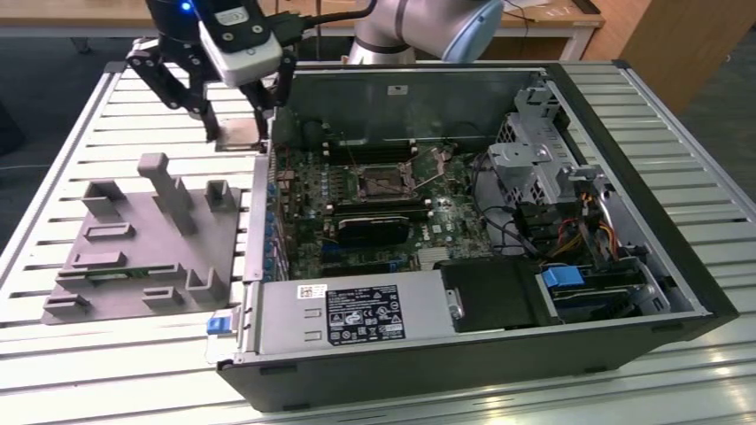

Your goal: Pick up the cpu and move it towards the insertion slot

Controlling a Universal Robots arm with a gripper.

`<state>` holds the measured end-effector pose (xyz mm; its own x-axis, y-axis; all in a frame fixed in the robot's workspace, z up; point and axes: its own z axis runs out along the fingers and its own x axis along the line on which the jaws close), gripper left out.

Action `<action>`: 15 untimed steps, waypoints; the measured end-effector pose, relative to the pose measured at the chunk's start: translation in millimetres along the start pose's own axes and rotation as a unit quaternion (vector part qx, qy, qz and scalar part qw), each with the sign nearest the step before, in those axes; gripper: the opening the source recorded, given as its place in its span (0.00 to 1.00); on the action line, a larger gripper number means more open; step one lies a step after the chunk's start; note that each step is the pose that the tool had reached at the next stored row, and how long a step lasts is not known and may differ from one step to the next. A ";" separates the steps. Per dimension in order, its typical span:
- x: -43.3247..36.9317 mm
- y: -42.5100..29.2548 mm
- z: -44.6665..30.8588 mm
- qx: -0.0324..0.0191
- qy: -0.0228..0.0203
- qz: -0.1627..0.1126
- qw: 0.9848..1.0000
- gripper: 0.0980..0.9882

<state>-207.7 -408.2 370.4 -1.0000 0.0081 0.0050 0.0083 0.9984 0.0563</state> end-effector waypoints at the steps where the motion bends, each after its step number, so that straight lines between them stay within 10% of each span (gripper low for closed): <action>1: -4.5 0.0 -0.1 0.000 0.000 0.000 1.000 0.49; 15: -68.2 0.6 -0.3 0.000 0.002 0.000 1.000 0.49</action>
<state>-139.5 -408.2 370.5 -0.9999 0.0080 0.0098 0.0086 0.9984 0.0562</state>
